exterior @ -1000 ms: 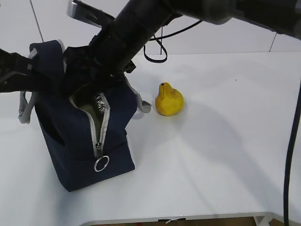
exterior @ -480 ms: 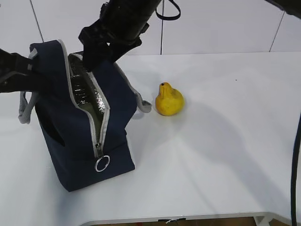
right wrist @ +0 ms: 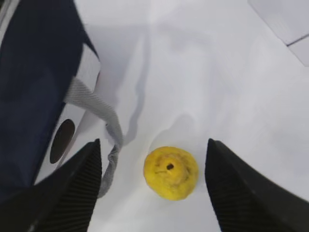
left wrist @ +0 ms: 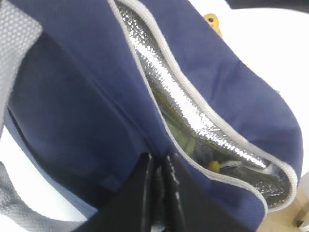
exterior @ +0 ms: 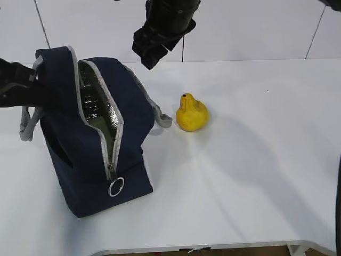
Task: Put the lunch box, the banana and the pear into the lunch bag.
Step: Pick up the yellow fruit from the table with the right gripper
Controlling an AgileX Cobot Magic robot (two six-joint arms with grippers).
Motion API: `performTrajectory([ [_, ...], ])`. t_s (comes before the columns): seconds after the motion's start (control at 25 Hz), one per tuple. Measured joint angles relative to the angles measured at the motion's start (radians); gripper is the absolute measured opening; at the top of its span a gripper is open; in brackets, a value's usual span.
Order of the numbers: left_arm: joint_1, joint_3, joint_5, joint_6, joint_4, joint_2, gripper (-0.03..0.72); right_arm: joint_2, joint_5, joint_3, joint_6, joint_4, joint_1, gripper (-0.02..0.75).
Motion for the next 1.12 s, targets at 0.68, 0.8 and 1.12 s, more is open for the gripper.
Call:
performTrajectory([
  [0.68,0.000,0.000,0.003,0.000,0.002,0.000,-0.001,-0.199,0.002,0.161,0.069,0.154,-0.222,0.547],
  [0.8,0.000,0.000,0.003,0.000,0.002,0.000,-0.001,-0.258,-0.004,0.292,0.069,0.157,-0.229,0.547],
  [1.12,0.000,0.000,0.003,0.000,0.002,0.000,-0.001,-0.433,-0.274,0.677,0.065,0.183,-0.229,0.547],
])
